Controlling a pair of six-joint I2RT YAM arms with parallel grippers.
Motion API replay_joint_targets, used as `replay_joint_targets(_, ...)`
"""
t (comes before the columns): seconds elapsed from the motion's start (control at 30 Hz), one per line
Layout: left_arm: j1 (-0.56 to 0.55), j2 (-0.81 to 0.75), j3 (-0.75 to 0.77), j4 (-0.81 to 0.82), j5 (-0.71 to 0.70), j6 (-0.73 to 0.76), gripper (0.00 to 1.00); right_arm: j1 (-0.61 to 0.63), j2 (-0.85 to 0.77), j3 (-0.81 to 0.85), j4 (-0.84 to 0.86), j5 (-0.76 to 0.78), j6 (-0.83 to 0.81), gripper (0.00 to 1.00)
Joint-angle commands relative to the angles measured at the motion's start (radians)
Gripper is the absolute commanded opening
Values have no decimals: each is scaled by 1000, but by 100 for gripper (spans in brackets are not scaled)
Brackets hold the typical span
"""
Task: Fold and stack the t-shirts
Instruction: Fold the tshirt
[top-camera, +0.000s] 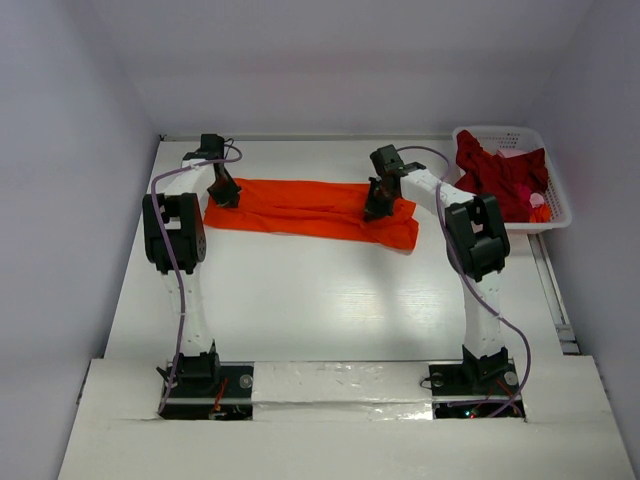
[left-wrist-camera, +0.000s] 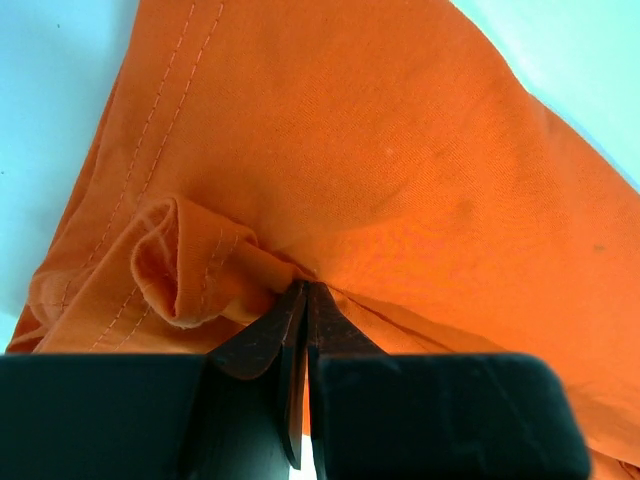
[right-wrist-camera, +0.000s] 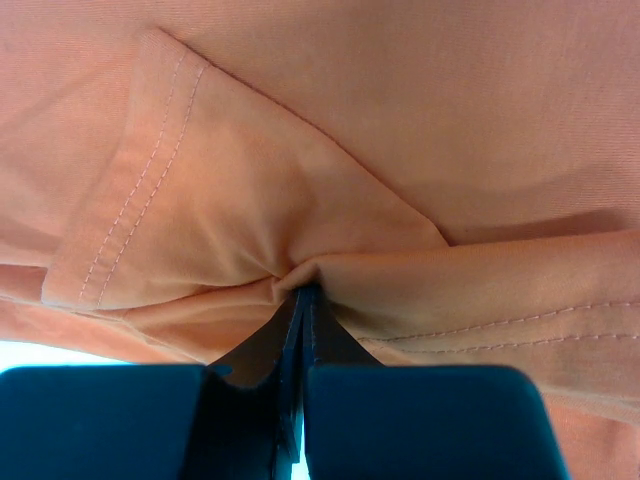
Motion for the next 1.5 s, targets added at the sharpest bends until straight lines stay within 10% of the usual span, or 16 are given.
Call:
replay_joint_targets(0.0, -3, -30, -16, -30, -16, 17, 0, -1, -49, -13, 19, -14, 19, 0)
replay_joint_targets(1.47, -118, -257, -381, -113, 71, -5, 0, -84, -18, 200, -109, -81, 24, 0)
